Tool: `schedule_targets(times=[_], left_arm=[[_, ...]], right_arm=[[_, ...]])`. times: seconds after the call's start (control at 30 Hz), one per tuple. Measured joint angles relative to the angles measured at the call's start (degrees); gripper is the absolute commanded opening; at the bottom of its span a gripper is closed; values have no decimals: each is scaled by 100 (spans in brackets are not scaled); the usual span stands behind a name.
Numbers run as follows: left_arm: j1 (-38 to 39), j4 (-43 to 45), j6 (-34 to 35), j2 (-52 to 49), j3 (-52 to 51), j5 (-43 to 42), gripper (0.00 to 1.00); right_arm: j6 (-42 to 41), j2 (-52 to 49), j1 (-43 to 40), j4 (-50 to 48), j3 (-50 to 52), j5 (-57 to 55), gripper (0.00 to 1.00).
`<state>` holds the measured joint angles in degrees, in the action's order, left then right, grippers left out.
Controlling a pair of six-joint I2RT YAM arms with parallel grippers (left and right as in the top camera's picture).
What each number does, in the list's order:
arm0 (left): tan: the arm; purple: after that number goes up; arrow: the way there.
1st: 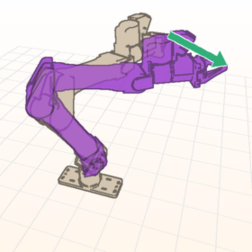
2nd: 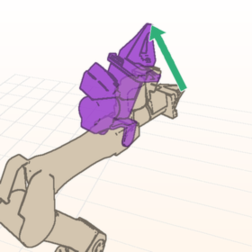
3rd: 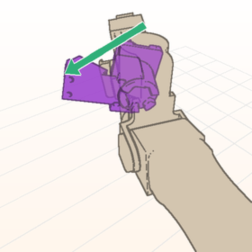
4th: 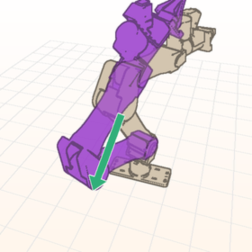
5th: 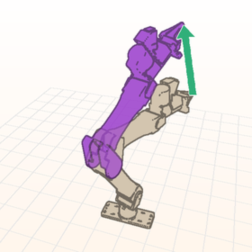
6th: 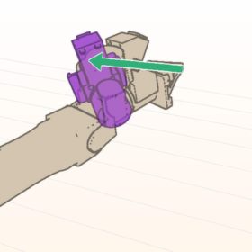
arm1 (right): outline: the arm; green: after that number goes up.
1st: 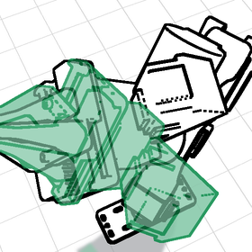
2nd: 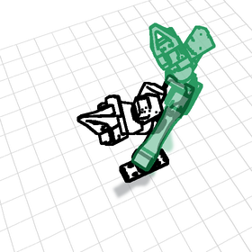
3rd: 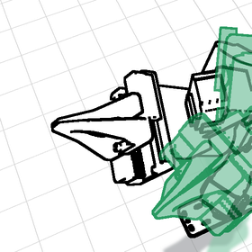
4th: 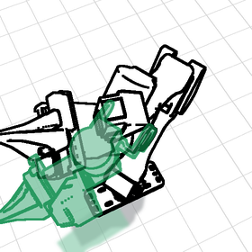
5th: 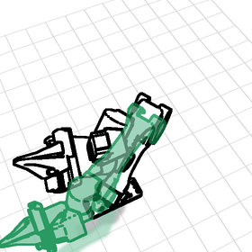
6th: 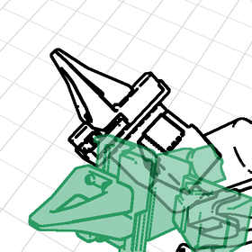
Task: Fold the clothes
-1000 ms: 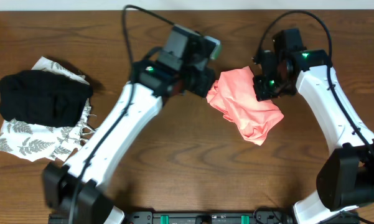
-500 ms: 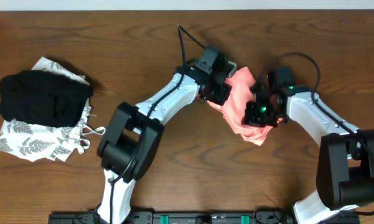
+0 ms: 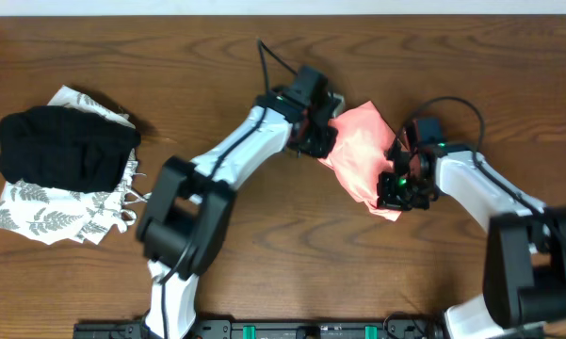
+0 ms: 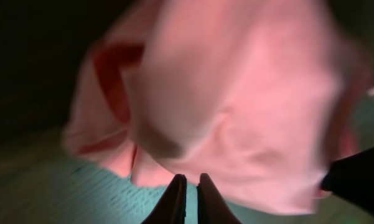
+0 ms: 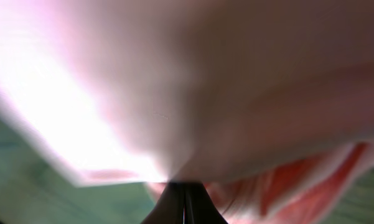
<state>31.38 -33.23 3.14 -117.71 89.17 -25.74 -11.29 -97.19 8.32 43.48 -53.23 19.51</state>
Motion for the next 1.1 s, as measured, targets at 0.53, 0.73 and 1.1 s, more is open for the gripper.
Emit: schedule_targets(times=[0.53,0.73,1.1], left_arm=[[-9,1451,9,118,33,-48,19],[-11,1447,9,-675,15,-44,15],[-492,992,52,-643,15,365,38]], right_arm=[[-225,1231,0,-898,7,-363,1],[-490,590,0,-997,7,-595,1],[-404,391,0,-763,243,-892,1]])
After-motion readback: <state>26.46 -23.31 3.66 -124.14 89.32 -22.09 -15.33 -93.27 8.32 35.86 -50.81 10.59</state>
